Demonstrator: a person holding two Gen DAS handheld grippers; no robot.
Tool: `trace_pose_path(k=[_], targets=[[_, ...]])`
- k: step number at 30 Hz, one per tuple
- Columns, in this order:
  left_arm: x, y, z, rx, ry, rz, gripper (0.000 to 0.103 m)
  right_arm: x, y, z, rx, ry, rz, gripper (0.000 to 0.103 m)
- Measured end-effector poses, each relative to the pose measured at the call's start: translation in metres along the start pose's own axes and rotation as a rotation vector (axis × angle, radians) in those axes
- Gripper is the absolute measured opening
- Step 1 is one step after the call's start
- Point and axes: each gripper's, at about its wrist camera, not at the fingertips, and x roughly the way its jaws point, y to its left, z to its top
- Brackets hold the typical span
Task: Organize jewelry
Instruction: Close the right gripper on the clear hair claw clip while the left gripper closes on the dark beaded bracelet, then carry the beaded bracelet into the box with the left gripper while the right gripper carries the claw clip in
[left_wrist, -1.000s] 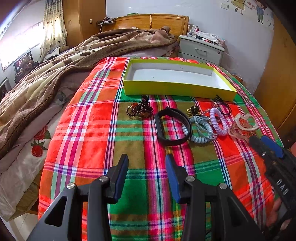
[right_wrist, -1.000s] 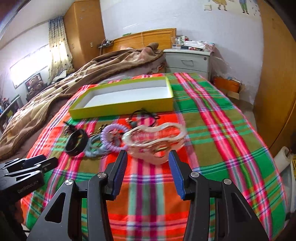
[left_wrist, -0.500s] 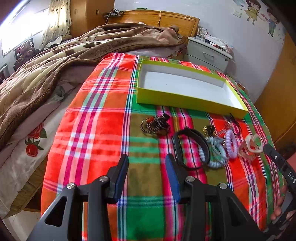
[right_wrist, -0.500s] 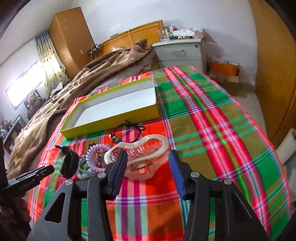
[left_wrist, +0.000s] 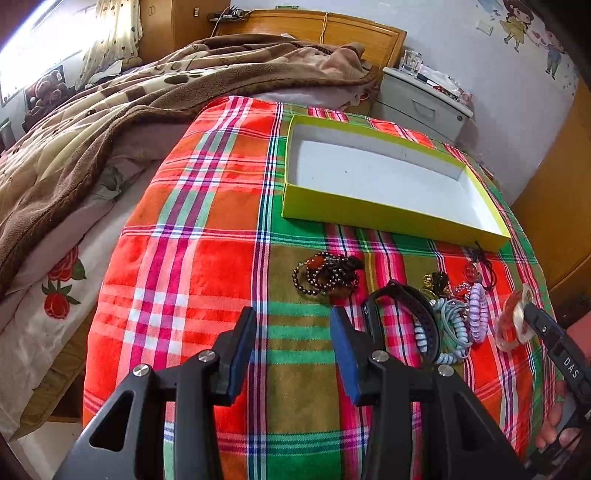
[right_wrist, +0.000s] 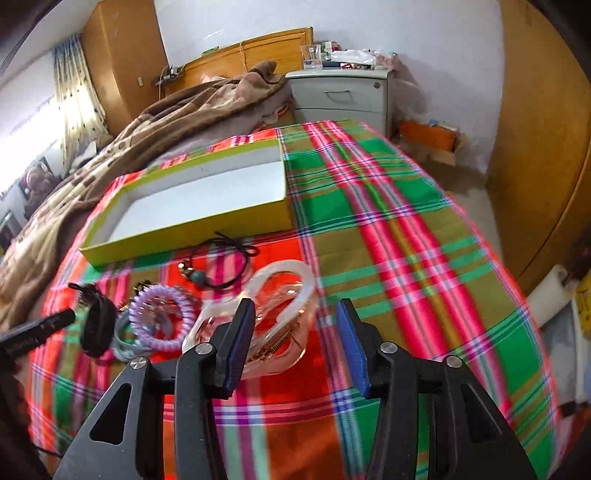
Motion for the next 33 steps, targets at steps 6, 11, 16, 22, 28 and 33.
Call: trace_pose_path(k=[6, 11, 16, 22, 28, 33], targets=[[0.011, -0.001, 0.007, 0.008, 0.027, -0.004, 0.043, -0.002, -0.008, 0.0, -0.014, -0.009, -0.033, 0.013], [0.016, -0.004, 0.012, 0.016, 0.033, -0.019, 0.043, -0.002, -0.01, 0.002, -0.01, -0.021, -0.021, 0.013], [0.02, -0.011, 0.018, 0.024, 0.041, -0.056, 0.043, -0.004, -0.011, 0.002, -0.005, -0.039, -0.004, 0.012], [0.024, -0.02, 0.024, 0.041, 0.039, -0.075, 0.043, -0.004, -0.014, 0.003, 0.009, -0.045, 0.004, 0.012], [0.031, -0.025, 0.026, 0.054, 0.04, -0.052, 0.043, -0.004, -0.015, 0.003, 0.014, -0.05, 0.008, 0.012], [0.031, -0.027, 0.026, 0.083, 0.03, -0.036, 0.043, -0.005, -0.015, 0.006, 0.014, -0.06, 0.015, 0.011]])
